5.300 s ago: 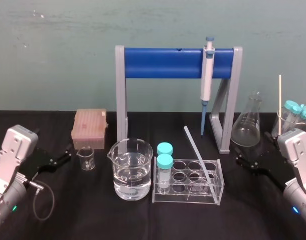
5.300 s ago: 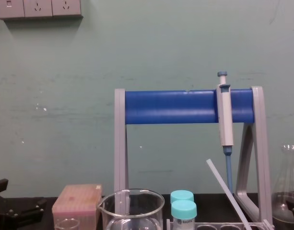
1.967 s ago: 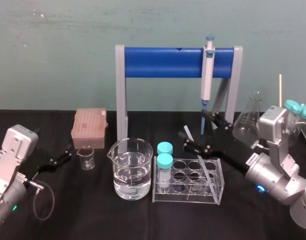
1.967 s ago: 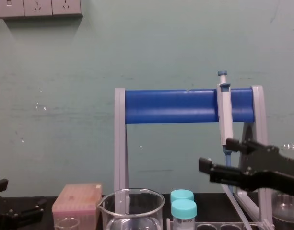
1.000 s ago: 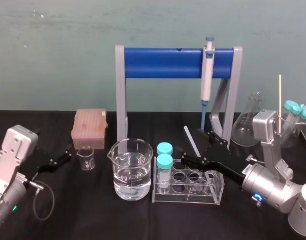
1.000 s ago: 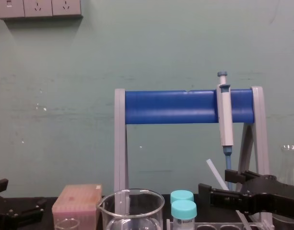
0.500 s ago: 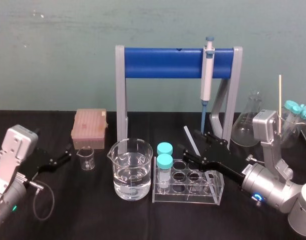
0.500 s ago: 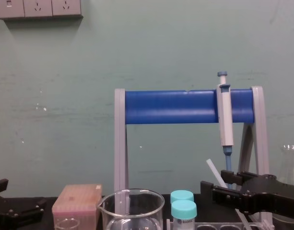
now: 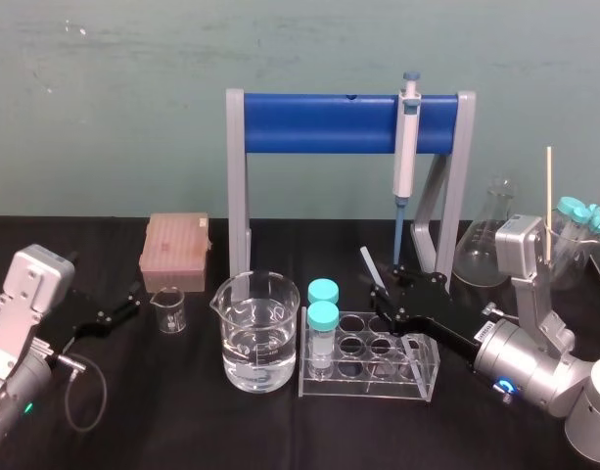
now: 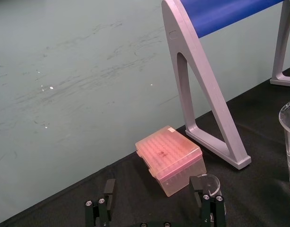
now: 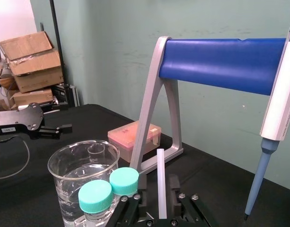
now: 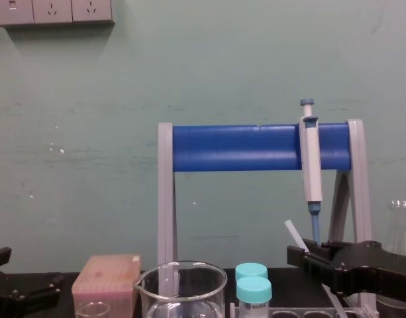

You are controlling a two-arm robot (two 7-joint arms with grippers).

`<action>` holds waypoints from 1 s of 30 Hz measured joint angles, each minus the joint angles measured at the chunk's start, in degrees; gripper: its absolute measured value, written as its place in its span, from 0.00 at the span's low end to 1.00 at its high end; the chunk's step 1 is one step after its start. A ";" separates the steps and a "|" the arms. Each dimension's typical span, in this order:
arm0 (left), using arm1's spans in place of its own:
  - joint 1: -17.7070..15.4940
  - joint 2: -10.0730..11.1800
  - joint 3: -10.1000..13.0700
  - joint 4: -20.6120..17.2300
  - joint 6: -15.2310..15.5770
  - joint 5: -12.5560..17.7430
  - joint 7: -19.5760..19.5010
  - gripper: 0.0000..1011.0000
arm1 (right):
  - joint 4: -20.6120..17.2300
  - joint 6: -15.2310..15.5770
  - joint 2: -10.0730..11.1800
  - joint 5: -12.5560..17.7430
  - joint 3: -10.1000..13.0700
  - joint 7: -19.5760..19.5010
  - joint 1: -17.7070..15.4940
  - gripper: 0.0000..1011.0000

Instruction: Pick up the stirring rod with one hand, then place it down.

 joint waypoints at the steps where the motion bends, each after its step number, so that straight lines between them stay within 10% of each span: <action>1: 0.00 0.00 0.00 0.00 -0.01 0.00 0.00 0.99 | 0.00 -0.01 0.00 0.00 0.00 0.00 0.00 0.26; 8: 0.00 0.00 0.00 0.00 0.00 0.00 0.00 0.99 | 0.00 -0.03 0.00 0.00 0.00 0.00 0.00 0.07; 19: 0.00 0.00 0.00 0.00 -0.01 0.00 0.00 0.99 | -0.02 -0.27 -0.02 -0.17 0.05 -0.01 -0.01 0.07; 30: 0.00 0.00 0.00 0.00 0.00 0.00 0.00 0.99 | -4.80 -15.07 -2.27 -6.58 4.34 -3.92 0.93 0.07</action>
